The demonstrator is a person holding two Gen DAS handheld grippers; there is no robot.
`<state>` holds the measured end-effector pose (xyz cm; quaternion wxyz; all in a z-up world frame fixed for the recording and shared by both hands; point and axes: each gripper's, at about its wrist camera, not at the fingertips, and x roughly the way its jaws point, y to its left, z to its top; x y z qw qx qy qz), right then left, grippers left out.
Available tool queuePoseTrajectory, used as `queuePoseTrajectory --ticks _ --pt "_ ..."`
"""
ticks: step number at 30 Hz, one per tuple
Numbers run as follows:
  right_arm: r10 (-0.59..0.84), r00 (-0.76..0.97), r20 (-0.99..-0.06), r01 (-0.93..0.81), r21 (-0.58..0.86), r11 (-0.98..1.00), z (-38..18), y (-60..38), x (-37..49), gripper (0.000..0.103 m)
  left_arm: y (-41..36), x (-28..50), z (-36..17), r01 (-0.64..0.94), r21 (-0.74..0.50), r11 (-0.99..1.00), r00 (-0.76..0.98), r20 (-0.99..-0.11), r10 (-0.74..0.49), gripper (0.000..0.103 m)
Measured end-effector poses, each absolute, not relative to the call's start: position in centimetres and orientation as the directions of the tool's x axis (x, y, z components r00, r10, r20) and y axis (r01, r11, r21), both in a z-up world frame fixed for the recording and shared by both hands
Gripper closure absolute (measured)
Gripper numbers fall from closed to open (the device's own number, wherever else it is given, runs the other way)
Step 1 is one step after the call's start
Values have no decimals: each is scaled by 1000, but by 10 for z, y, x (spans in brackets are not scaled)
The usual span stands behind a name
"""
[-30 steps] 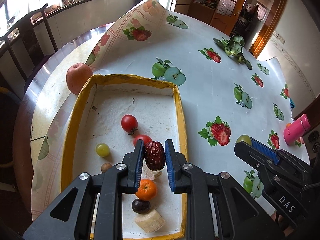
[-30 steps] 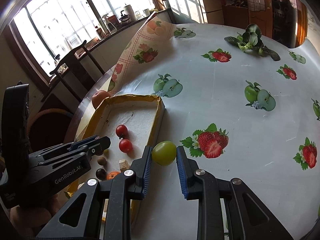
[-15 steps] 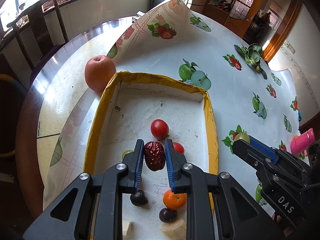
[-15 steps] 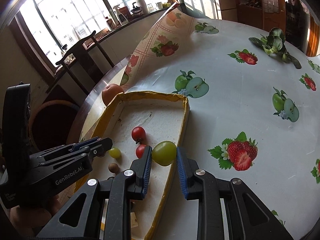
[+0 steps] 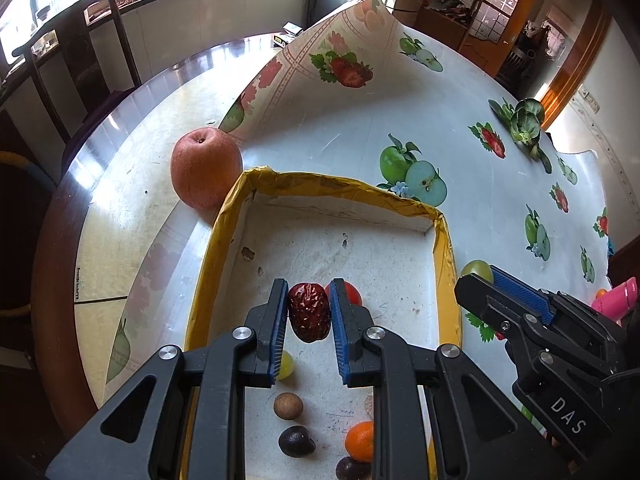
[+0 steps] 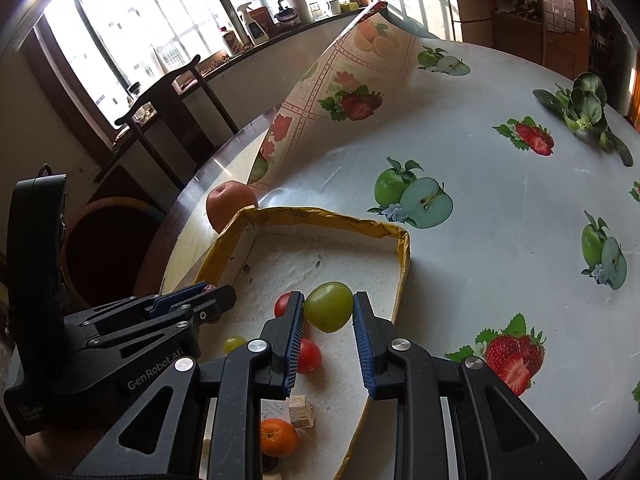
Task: Organize fruits
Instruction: 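Carry the red date and yellow-green grape over the tray, then open both tools to drop the date and grape into the tray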
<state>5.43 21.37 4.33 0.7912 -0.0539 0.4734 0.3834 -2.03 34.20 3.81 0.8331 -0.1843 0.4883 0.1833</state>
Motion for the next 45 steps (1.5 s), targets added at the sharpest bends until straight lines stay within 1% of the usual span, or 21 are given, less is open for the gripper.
queuePoseTrajectory --ticks 19,26,32,35,36,37,38,45 --pt "489 195 -850 -650 262 714 -13 243 94 78 361 17 -3 -507 -101 856 386 -915 121 85" --pt "471 194 -861 -670 234 704 -22 253 93 77 363 21 -21 -515 -85 853 343 -932 114 85" --pt "456 193 -869 -692 209 691 -23 261 92 75 361 20 -21 -523 -73 849 338 -932 129 84" --pt "453 194 -870 -696 204 688 -22 262 91 75 360 19 -21 -531 -66 845 331 -934 135 77" --pt "458 189 -869 -696 210 687 -21 261 91 74 360 16 -20 -536 -65 841 331 -934 139 73" --pt "463 186 -867 -695 217 685 -20 260 90 70 360 13 -19 -539 -70 839 333 -933 136 72" --pt "465 188 -865 -696 216 684 -19 259 89 69 359 11 -18 -541 -73 838 334 -933 134 71" --pt "487 188 -853 -704 228 673 -7 248 79 65 348 -14 -6 -552 -85 829 349 -927 137 61"
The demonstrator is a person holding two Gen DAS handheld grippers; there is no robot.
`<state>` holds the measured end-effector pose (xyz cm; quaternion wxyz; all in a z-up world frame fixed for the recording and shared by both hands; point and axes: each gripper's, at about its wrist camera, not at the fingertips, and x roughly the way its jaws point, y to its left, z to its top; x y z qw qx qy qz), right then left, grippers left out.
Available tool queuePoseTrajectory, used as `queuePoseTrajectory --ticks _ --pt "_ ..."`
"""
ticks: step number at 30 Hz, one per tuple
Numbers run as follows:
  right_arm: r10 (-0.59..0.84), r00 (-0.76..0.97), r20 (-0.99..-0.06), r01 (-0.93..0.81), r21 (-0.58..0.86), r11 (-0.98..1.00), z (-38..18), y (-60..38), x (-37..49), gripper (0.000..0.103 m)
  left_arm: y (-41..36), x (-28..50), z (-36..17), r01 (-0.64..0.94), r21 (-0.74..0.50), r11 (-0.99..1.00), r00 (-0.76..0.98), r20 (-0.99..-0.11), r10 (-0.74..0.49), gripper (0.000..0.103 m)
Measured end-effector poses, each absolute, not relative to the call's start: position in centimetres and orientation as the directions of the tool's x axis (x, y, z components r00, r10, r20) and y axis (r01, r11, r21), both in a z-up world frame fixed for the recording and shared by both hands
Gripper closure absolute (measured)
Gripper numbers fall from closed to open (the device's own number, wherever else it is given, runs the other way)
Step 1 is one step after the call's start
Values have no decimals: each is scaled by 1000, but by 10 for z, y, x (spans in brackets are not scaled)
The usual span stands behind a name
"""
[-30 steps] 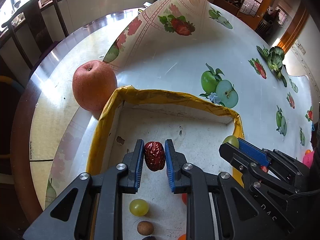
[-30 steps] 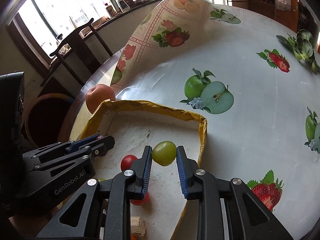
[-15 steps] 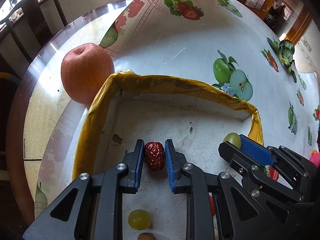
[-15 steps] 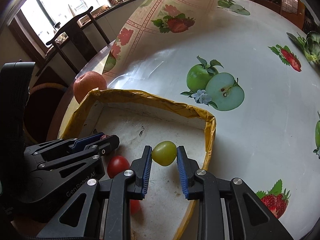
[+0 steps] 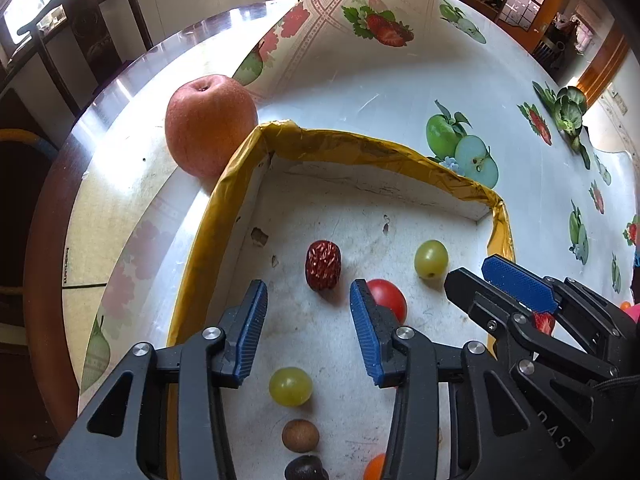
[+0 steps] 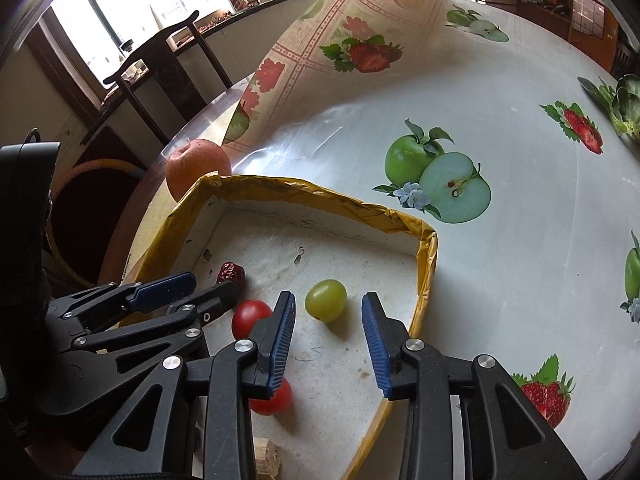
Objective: Organize fruits
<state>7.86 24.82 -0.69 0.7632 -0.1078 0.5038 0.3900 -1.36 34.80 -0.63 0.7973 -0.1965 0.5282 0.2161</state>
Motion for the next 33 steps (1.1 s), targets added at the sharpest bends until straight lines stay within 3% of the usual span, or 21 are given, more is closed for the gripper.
queuePoseTrajectory --ticks 13,14,16,18,23,25,33 --pt "550 165 -818 -762 248 598 22 217 36 54 324 -58 21 -533 -101 840 390 -911 138 60" --pt "555 165 -815 -770 245 589 24 213 32 51 320 -62 23 -528 -96 844 390 -910 141 59" --pt "559 173 -811 -792 223 568 29 206 23 44 314 -70 27 -525 -80 847 391 -907 157 44" --pt "573 169 -802 -818 211 536 33 199 13 39 308 -80 33 -519 -70 852 401 -900 170 39" --pt "573 152 -805 -857 181 482 39 181 -6 29 294 -103 39 -499 -40 866 402 -896 190 38" --pt "572 150 -806 -870 166 463 40 174 -13 28 289 -113 39 -499 -20 866 384 -901 201 29" --pt "596 107 -796 -944 107 312 48 151 -55 22 268 -147 44 -474 17 880 369 -904 216 29"
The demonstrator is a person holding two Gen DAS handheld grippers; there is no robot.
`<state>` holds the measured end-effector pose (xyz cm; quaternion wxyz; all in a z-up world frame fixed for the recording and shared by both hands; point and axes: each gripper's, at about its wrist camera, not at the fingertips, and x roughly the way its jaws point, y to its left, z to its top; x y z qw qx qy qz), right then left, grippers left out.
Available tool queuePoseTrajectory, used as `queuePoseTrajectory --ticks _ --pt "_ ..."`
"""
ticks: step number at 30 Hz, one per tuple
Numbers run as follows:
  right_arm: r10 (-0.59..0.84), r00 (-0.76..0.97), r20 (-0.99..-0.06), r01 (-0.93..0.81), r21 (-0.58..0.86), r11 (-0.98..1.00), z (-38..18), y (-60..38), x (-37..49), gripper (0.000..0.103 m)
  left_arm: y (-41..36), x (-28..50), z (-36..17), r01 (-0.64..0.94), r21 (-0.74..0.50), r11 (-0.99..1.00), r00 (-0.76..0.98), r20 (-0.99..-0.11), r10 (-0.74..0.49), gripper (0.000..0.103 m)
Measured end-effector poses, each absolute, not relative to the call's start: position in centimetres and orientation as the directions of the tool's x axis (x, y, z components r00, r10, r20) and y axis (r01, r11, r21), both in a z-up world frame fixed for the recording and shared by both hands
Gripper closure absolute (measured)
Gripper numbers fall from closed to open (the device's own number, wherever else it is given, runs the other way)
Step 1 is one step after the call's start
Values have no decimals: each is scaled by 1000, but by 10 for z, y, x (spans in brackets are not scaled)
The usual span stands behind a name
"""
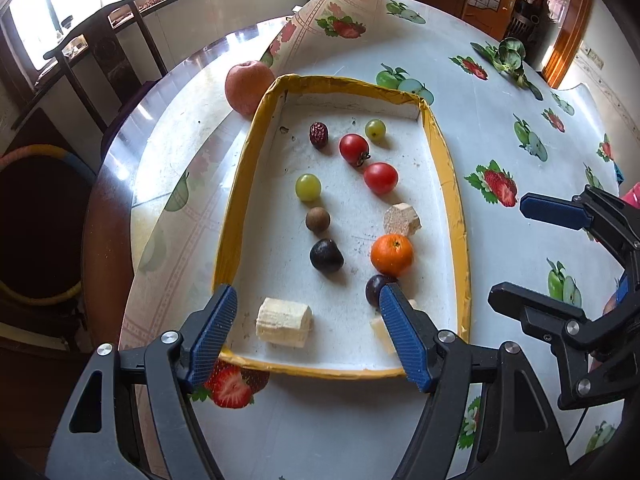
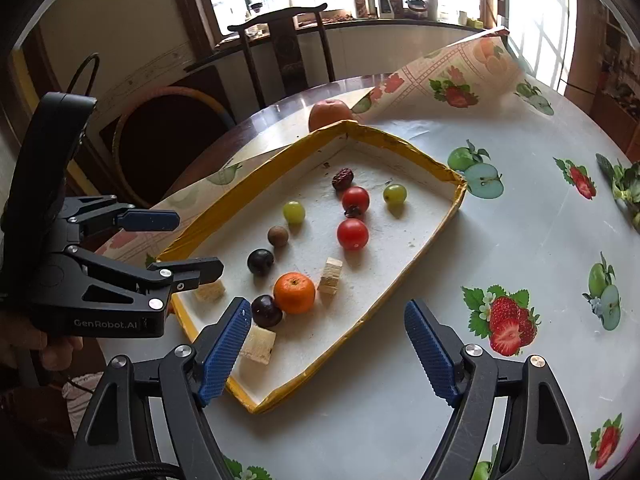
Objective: Organize fruits
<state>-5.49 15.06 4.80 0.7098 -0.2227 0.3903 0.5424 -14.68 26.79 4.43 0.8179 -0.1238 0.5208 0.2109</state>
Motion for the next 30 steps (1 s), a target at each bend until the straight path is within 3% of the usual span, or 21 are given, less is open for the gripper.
queuePoseTrajectory --ticks 8,30 --pt "594 83 -800 -976 57 212 49 136 -88 22 246 -167 54 -454 61 889 388 -885 258 29" --pt "624 103 -775 -975 46 219 44 118 -96 22 226 -183 51 -457 47 888 426 -865 265 29"
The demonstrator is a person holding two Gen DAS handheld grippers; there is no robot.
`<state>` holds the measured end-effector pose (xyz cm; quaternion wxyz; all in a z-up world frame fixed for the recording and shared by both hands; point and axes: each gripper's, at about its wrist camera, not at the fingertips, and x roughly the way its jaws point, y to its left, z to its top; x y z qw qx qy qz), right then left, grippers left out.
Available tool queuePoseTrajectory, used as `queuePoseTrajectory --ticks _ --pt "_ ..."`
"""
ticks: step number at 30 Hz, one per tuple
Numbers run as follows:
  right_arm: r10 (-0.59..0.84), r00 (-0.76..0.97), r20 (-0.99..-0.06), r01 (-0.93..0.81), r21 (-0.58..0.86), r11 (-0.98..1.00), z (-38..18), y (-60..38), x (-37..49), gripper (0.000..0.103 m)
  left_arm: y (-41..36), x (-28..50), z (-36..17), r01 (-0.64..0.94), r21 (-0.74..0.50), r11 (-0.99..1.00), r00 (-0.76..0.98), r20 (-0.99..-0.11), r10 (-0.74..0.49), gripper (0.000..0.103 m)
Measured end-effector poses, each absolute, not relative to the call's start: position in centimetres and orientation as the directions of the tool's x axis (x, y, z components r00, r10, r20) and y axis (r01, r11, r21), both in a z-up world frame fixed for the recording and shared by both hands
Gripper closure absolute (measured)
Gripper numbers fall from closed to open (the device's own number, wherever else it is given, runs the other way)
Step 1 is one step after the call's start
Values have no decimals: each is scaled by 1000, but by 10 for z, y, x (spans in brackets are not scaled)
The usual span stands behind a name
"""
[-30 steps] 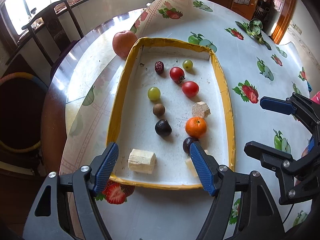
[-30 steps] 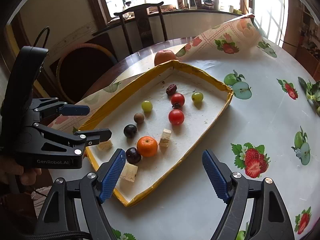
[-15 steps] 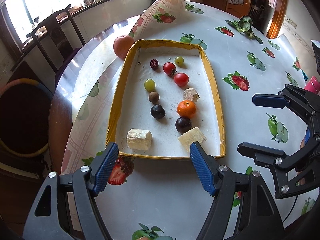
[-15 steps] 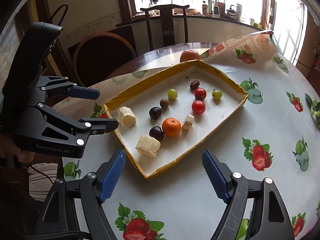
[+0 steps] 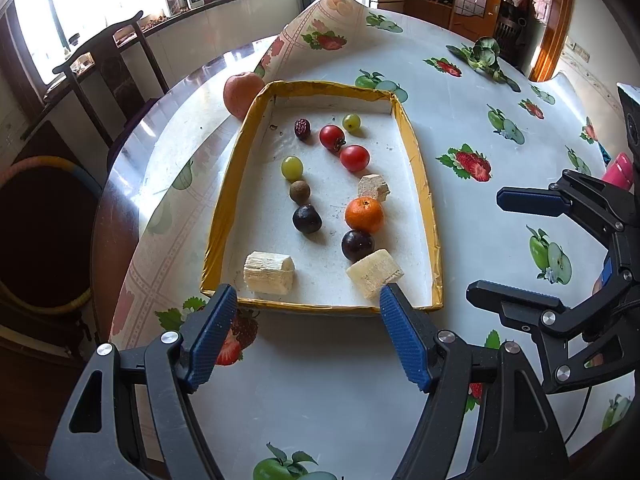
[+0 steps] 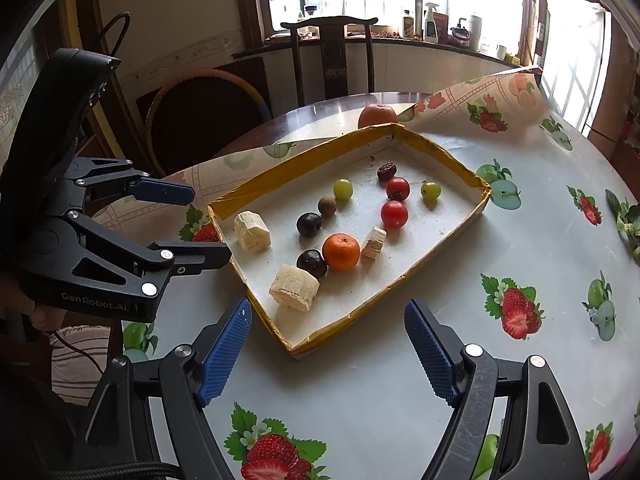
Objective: Organize fruits
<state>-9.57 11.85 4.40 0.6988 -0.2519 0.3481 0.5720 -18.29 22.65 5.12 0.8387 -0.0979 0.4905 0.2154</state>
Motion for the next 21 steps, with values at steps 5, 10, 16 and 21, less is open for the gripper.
queuePoseTrajectory --ticks 5,10,16,21 --pt "630 98 -771 -974 55 218 42 119 -96 22 225 -185 47 -457 56 888 417 -868 270 29" --pt "645 105 -757 -975 49 216 42 119 -98 22 227 -186 46 -466 42 884 415 -871 261 29" --pt "650 109 -752 -975 47 217 42 121 -100 22 230 -189 47 -487 59 872 419 -859 293 21" --pt "655 101 -749 -973 62 222 43 123 -100 22 233 -191 47 -496 58 866 418 -859 297 21"
